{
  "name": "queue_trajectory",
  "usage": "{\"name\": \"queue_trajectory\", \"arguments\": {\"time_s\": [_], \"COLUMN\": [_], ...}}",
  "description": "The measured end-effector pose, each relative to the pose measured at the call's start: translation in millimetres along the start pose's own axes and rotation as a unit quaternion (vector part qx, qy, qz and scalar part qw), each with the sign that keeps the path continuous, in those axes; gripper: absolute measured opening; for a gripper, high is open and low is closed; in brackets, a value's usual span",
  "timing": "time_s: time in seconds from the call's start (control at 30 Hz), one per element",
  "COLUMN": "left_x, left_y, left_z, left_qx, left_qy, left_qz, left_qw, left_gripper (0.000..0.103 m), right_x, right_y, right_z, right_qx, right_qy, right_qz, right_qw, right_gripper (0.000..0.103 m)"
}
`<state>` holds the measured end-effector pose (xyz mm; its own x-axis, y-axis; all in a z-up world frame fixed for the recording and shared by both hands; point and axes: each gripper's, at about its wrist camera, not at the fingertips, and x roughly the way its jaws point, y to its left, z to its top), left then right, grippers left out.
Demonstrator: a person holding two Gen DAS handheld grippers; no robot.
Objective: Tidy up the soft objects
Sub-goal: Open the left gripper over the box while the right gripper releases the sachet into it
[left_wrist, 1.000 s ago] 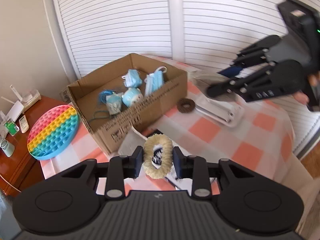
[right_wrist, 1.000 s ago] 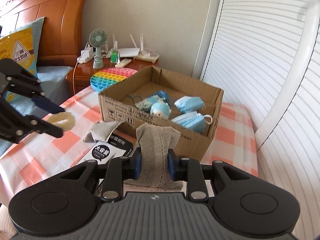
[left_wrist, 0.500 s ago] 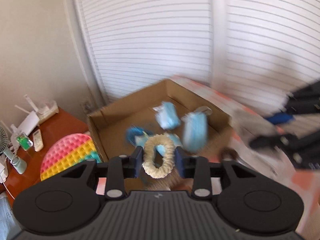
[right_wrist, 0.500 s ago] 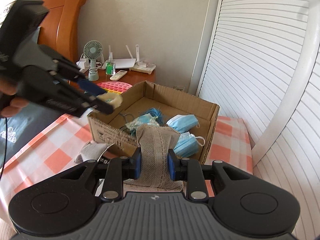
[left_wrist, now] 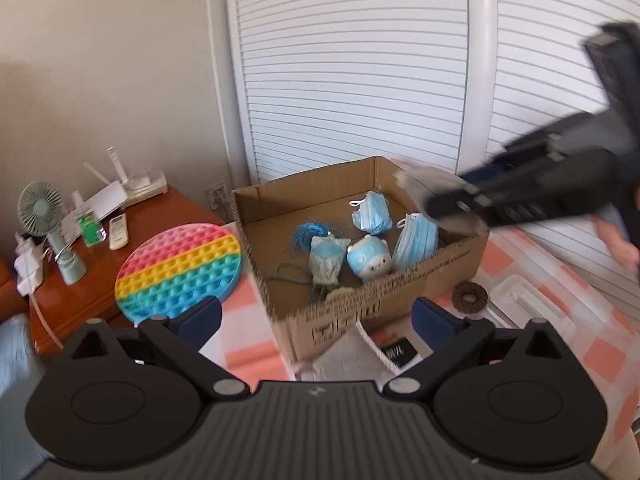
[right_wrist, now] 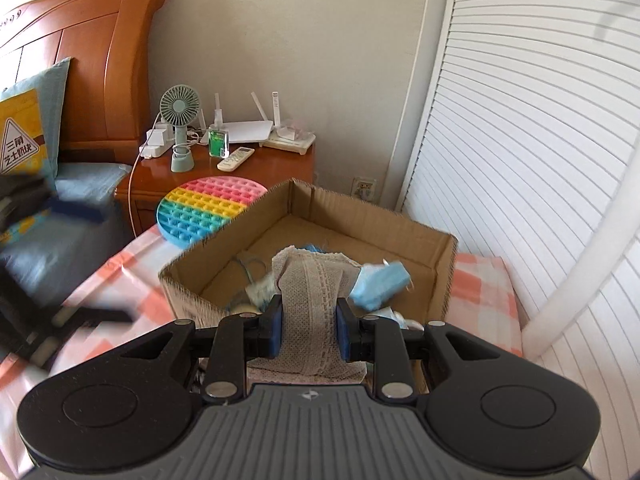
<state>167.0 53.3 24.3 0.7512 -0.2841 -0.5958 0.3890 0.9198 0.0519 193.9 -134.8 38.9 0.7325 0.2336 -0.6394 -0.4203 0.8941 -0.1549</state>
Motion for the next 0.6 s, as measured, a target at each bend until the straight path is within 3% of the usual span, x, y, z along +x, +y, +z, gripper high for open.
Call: {"name": "queue_trajectory", "arguments": {"time_s": [0.2,0.4,0.43,0.47,0.53,0.6], "left_x": [-37.3,-55.1,-56.4,-57.3,-60.2,-62.7], "left_y": [-1.2,7.6,10.1,12.3,15.9,19.1], "left_z": [-33.2,-57.1,-59.5,-60.9,-62.9,-65.3], "left_qx": [-0.030,-0.064,-0.068,-0.071,-0.076,-0.080], "left_qy": [-0.009,-0.010,-0.009,-0.009,-0.011,-0.013], "left_qz": [0.049,0.059,0.061,0.064,0.070,0.070], "left_qw": [0.9983,0.9962,0.9958,0.9954,0.9946,0.9942], "left_gripper": [0.102,0.102,0.102,0.102,0.102,0.102], "right_x": [35.2,77.5,84.6,91.0,101.3,103.8], "right_y": [6.6,14.2,15.9,17.1,19.1,20.9], "right_z": [41.5,84.6,90.3,95.1,101.4,101.8], "right_qx": [0.009,0.017,0.018,0.021,0.026,0.023], "right_qy": [0.003,0.008,0.009,0.007,0.010,0.003], "right_qz": [0.013,0.016,0.016,0.010,-0.001,-0.011], "right_qw": [1.000,1.000,1.000,1.000,1.000,1.000], "right_gripper": [0.030,0.035,0.055,0.082,0.096,0.100]}}
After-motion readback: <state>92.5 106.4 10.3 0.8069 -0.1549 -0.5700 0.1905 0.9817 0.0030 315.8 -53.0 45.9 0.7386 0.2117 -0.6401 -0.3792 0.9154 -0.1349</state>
